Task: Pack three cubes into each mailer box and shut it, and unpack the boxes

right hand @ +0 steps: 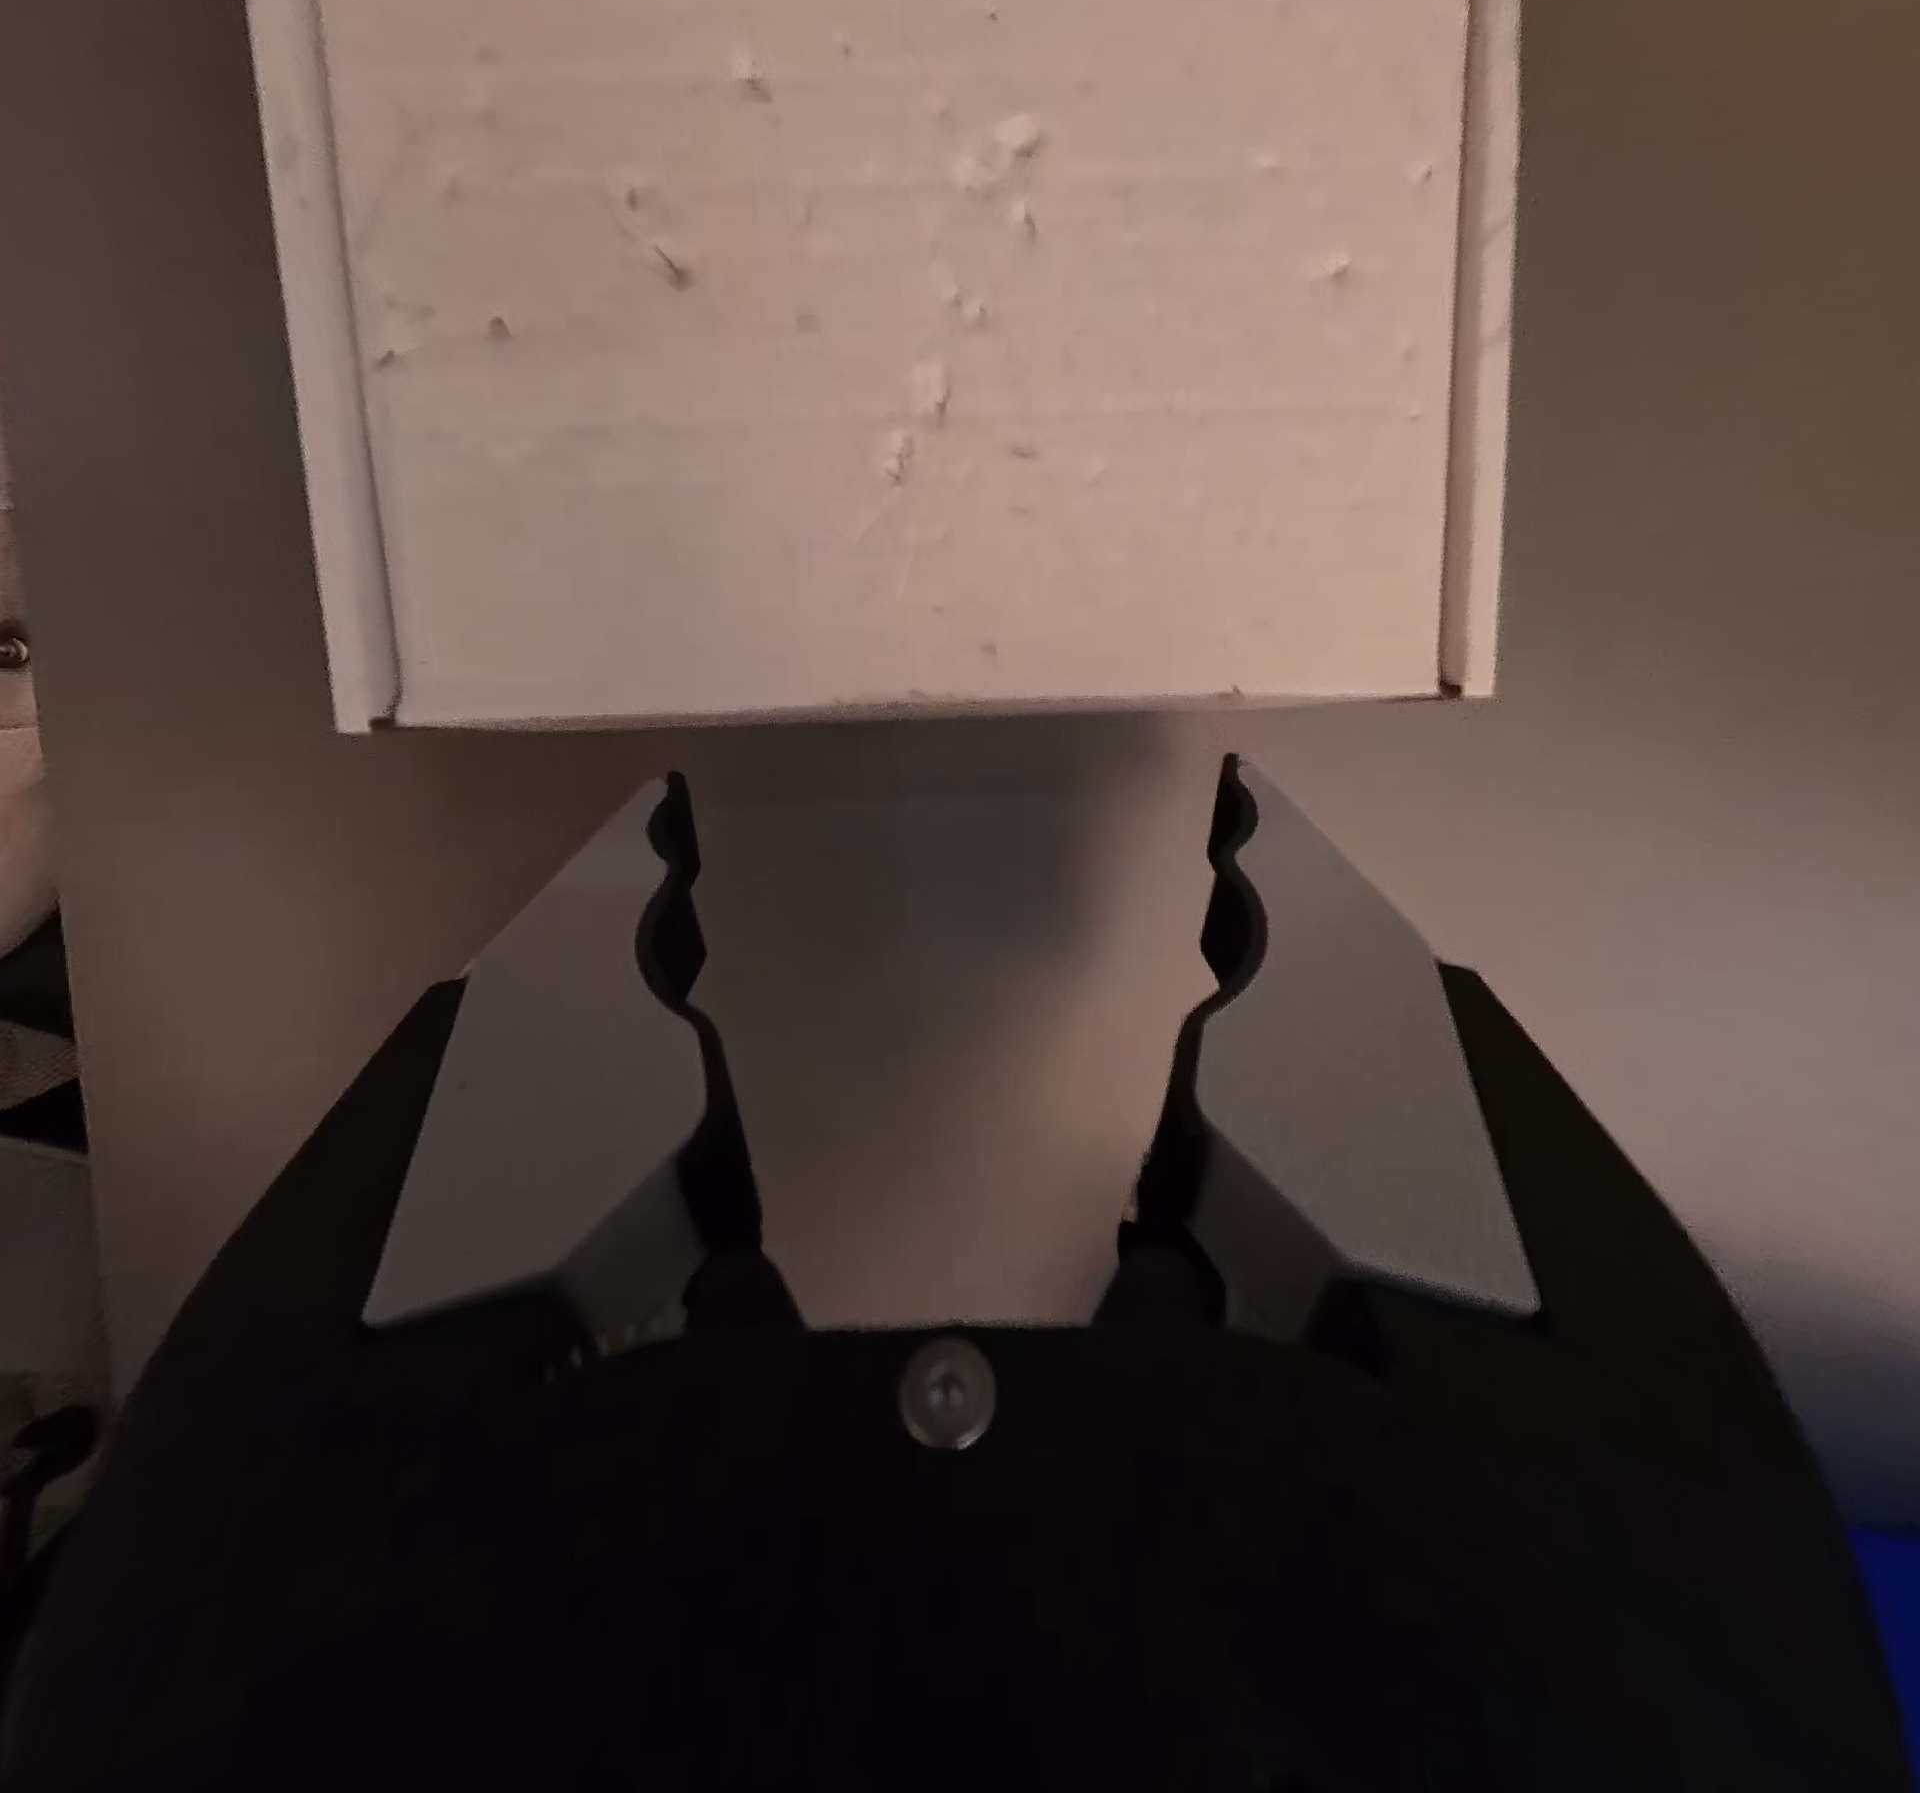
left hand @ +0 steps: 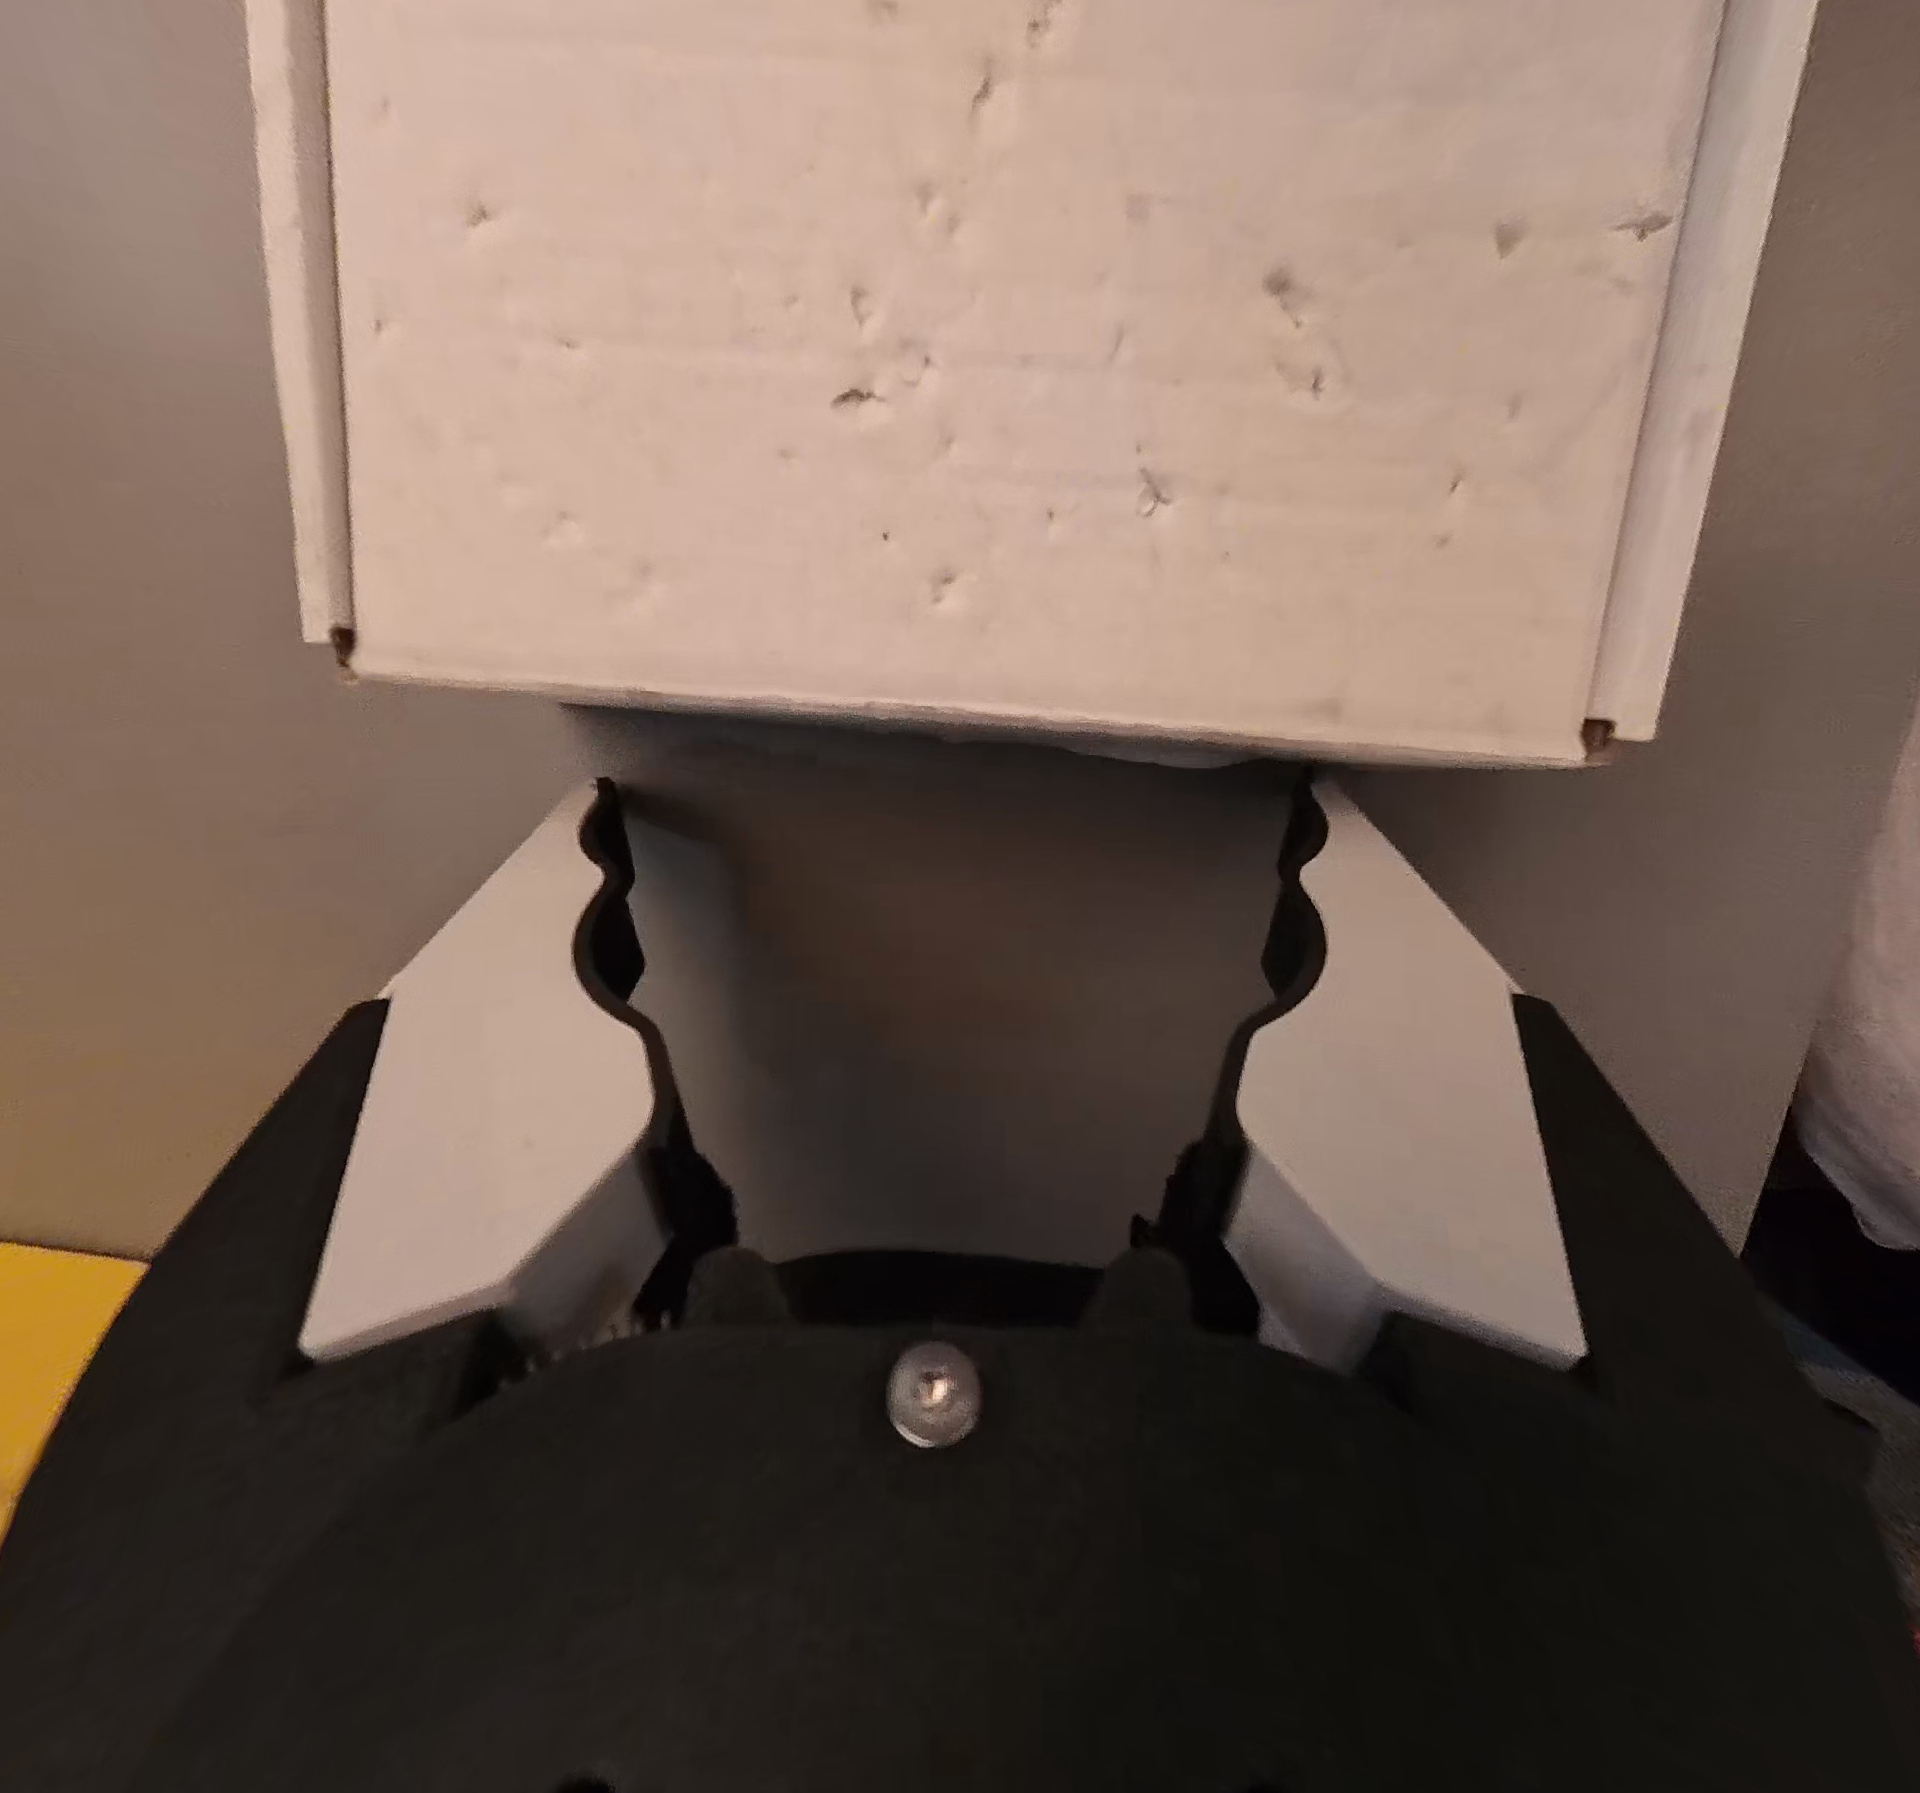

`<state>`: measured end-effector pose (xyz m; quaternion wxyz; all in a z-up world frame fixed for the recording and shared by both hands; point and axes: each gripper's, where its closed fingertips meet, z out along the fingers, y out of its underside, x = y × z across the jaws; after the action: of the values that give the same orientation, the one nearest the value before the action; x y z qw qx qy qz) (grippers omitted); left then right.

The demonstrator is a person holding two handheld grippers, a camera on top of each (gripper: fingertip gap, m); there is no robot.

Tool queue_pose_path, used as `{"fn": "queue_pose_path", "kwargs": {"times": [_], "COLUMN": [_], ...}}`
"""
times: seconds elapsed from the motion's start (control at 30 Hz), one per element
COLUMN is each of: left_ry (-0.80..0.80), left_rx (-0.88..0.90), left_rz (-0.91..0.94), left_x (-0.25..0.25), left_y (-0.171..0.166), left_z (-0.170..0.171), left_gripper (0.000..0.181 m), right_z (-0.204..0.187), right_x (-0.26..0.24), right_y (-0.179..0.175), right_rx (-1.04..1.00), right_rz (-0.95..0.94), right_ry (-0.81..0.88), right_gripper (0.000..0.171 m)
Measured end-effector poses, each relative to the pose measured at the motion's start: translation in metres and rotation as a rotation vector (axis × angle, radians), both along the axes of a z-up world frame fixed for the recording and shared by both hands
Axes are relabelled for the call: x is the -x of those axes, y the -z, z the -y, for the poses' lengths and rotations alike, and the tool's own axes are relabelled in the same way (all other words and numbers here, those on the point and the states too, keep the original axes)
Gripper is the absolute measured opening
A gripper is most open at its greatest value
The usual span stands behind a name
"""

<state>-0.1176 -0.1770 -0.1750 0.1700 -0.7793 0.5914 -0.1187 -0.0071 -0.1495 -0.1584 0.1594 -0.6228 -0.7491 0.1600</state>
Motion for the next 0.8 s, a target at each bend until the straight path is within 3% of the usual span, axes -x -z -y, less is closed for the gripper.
{"fn": "queue_pose_path", "kwargs": {"times": [0.33, 0.8], "left_ry": [0.016, 0.004], "left_rx": [0.000, 0.006], "left_rz": [-0.040, -0.038], "left_x": [0.000, -0.005], "left_y": [0.002, 0.002], "left_z": [0.001, 0.003], "left_gripper": [0.133, 0.130], "right_z": [0.005, 0.001], "right_x": [0.010, 0.012], "right_y": [0.006, 0.006], "right_rx": [0.030, -0.012], "right_rz": [-0.038, -0.025], "right_ry": [-0.034, -0.017], "right_gripper": [0.100, 0.102]}}
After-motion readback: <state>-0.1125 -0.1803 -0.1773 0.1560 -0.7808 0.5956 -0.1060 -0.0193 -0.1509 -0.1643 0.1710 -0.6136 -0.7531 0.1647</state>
